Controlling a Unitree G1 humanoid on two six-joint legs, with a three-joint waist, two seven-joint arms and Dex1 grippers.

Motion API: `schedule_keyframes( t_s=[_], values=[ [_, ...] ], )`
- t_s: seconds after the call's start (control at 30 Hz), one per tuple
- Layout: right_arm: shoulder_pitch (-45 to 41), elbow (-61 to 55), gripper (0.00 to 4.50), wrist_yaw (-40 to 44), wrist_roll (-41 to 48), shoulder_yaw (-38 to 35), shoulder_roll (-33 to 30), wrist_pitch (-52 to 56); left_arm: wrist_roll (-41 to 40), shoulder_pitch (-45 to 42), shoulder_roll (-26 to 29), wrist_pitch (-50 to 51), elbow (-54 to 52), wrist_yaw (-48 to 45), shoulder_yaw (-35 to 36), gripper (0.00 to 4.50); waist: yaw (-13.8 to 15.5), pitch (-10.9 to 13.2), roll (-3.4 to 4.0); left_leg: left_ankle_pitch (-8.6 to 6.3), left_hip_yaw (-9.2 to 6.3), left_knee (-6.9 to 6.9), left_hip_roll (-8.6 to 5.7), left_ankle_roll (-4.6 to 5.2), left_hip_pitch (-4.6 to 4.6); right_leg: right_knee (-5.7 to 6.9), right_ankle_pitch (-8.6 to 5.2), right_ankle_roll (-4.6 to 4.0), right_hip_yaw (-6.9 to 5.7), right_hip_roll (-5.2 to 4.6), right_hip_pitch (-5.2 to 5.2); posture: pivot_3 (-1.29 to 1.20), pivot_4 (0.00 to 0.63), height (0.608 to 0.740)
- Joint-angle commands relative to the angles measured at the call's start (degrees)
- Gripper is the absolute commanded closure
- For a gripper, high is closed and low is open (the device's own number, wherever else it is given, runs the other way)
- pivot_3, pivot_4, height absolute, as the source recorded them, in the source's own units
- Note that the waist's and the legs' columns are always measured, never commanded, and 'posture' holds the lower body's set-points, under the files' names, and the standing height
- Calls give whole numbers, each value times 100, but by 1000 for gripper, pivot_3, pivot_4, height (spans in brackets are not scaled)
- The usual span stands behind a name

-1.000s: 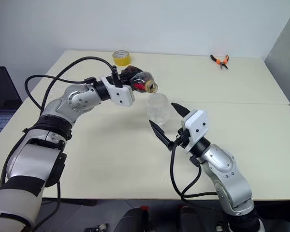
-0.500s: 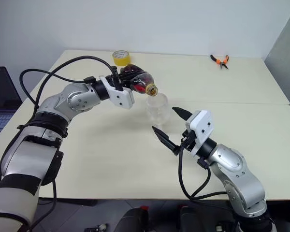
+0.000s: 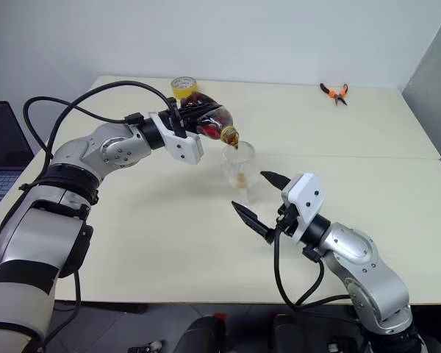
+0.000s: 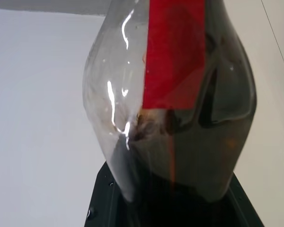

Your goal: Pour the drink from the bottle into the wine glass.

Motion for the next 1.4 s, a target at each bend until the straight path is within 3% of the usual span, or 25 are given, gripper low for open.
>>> schedule_keyframes(
  t_s=[0.03,1.4],
  values=[
    [10,-285,0,42,60,-81,-53,-30,11,-320,107,-46,13,234,-15,3761,0,0,0,0,0,0,0,0,0,0,0,0,0,0,0,0,150,740],
    [168,-440,0,3,238,-201,-173,97,363,-659,129,97,325,812,-424,3762,-1,-1,-1,5,1,5,-1,-8,-1,4,0,0,-1,0,0,0,150,740]
  ],
)
